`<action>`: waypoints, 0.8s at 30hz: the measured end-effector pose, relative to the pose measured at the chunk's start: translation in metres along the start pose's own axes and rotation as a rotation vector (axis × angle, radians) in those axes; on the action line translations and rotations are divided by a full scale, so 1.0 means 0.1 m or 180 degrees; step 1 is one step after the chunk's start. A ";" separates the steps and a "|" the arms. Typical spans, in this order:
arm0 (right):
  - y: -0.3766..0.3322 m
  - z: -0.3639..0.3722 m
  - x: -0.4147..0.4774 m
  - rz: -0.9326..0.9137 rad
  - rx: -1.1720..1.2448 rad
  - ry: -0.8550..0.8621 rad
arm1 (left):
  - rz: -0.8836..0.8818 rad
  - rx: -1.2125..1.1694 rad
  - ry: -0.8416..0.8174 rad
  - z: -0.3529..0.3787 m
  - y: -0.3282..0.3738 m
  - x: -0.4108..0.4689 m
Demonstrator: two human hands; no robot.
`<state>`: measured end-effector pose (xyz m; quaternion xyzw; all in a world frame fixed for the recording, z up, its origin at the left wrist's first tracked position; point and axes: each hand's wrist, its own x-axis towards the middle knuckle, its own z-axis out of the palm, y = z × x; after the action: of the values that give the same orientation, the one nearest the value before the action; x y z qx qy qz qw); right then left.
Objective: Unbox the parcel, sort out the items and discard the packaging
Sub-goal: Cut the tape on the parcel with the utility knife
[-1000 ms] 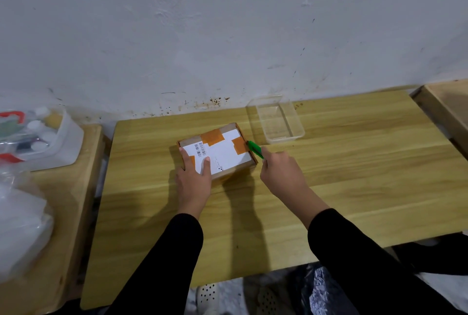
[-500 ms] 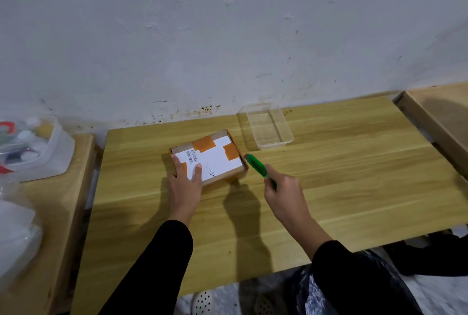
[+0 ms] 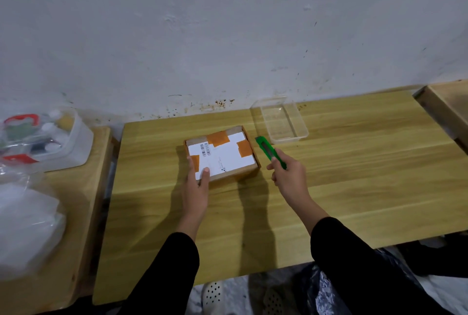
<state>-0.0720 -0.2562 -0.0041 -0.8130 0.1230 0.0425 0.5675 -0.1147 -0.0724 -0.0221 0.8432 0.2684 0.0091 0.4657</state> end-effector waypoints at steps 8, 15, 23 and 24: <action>0.08 0.11 0.02 -0.0066 0.0067 -0.0376 | -0.0299 0.0359 0.0580 -0.22 -0.03 0.40; 0.11 0.38 0.22 -0.0286 -0.0199 -0.0271 | -0.0394 0.0184 0.0753 -0.30 0.00 0.72; 0.06 0.77 0.74 -0.0168 -0.0738 -0.0032 | -0.0171 -0.0069 0.0703 -0.31 0.04 1.14; 0.05 0.82 0.81 -0.0137 -0.0763 -0.0021 | -0.0175 -0.0091 0.0711 -0.30 0.05 1.19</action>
<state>0.0110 -0.1937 -0.0543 -0.8773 0.0977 0.0474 0.4675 -0.0184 0.0040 -0.0295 0.8225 0.3415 0.0941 0.4449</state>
